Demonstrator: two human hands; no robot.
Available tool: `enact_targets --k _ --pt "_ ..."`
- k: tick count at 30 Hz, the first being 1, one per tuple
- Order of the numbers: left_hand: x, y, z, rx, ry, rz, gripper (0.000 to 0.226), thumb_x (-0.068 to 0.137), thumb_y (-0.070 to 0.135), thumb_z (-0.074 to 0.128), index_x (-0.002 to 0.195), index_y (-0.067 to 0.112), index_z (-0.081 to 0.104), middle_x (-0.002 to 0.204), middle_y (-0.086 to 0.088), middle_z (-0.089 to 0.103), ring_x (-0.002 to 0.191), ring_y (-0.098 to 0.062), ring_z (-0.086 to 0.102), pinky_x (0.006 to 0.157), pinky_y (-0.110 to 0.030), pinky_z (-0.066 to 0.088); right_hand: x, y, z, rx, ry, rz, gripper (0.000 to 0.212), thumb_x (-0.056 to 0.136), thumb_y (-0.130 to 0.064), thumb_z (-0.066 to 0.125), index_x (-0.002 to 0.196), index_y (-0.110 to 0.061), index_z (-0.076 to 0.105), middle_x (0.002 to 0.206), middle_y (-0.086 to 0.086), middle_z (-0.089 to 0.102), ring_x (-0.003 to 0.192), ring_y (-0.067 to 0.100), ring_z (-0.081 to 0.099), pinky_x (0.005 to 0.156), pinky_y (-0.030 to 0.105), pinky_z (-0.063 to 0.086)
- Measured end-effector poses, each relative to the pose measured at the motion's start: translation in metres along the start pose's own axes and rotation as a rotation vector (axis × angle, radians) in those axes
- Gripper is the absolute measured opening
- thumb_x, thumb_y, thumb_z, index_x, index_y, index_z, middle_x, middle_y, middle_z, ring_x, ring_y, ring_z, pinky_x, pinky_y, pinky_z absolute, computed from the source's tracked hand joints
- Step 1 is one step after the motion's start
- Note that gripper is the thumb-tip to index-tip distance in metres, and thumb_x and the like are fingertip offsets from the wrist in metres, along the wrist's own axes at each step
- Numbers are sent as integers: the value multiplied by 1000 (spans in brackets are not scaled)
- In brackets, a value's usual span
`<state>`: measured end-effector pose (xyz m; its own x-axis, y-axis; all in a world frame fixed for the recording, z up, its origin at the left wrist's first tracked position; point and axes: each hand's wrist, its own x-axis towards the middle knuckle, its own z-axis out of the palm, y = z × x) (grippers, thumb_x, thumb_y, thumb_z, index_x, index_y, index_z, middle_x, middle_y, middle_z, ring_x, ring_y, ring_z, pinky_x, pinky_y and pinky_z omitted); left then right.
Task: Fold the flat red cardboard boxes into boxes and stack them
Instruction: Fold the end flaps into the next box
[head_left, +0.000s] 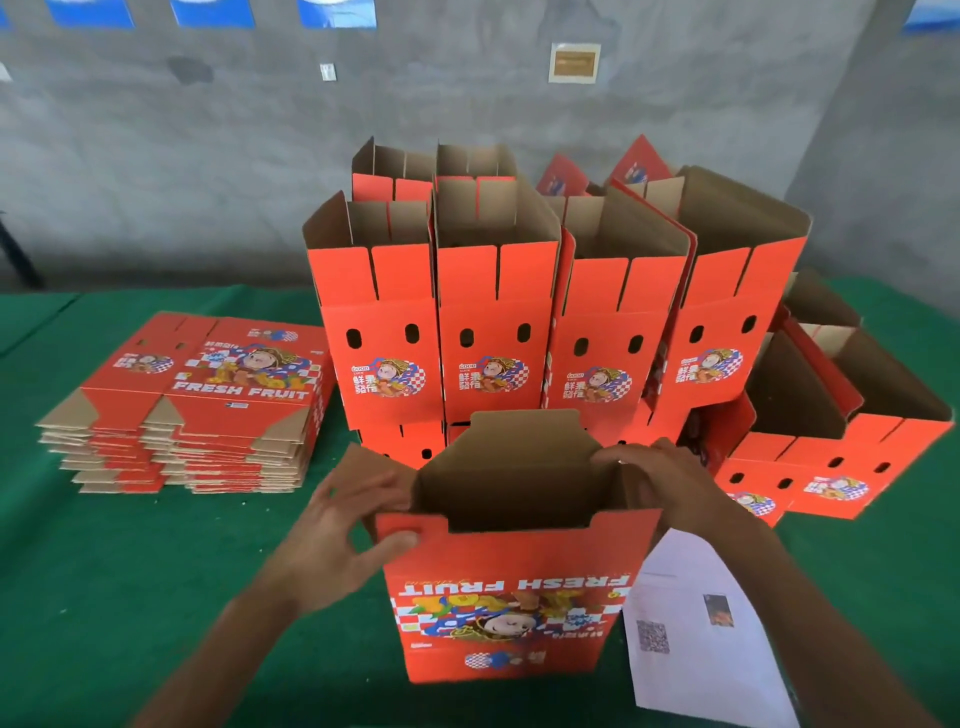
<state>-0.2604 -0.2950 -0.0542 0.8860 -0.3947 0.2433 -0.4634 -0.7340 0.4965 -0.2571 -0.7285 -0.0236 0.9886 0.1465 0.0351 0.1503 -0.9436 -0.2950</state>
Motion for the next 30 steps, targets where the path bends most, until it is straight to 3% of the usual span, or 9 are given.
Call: enact_targets --k 2,4,9,12,15,19,23,26,30 --pt "2 16 9 5 59 -88 55 83 85 51 126 50 55 129 32 56 118 3 56 100 -34 49 1 3 6 83 81 -60 39 102 -7 55 120 -39 70 81 -24 54 78 6 50 71 19 39" --pt "5 26 20 -118 63 -220 65 87 64 68 143 46 39 136 19 56 122 -9 59 99 -36 53 -1 3 8 59 77 -36 36 102 -8 52 121 -32 71 75 -17 61 70 5 51 63 20 35" --pt "10 37 36 96 210 -48 79 89 25 75 158 18 36 172 6 11 159 -9 -1 122 -36 27 2 -4 6 -277 229 86 30 92 -34 65 122 -29 69 100 -6 73 95 19 65 82 33 48" --pt "19 61 42 116 226 0 83 80 2 69 156 15 39 174 2 1 160 -19 -2 112 -32 38 4 -12 3 -340 241 5 20 92 -49 65 102 -34 75 108 -11 64 98 13 61 86 31 41" --pt "19 75 54 -2 241 68 92 81 -13 60 160 24 29 173 2 -4 159 -26 9 90 -22 53 0 -10 -5 -360 156 -86 22 98 -51 57 114 -49 71 117 -14 56 101 12 58 85 32 39" --pt "16 69 62 -143 185 49 87 94 -8 50 162 37 20 171 12 9 136 -4 48 81 -24 59 6 -12 -14 -327 67 -155 29 102 -49 49 128 -55 61 107 -16 56 93 11 57 73 29 40" --pt "19 61 70 131 142 132 39 103 23 43 137 19 63 131 2 68 116 -19 65 106 -38 40 17 -14 -22 -207 -56 -100 31 105 -37 48 130 -54 57 109 -18 63 88 8 62 69 27 51" --pt "29 68 71 321 -10 26 62 102 51 16 145 29 54 138 13 59 126 -14 52 114 -38 27 18 -5 -24 -33 -17 3 30 104 -29 53 130 -40 63 113 -15 69 87 4 64 71 26 52" --pt "56 71 76 335 -94 -49 56 107 53 27 159 34 25 152 12 42 142 -16 35 119 -41 23 17 3 -31 662 100 180 35 102 -49 53 115 -22 71 91 -3 78 66 5 70 59 17 52"
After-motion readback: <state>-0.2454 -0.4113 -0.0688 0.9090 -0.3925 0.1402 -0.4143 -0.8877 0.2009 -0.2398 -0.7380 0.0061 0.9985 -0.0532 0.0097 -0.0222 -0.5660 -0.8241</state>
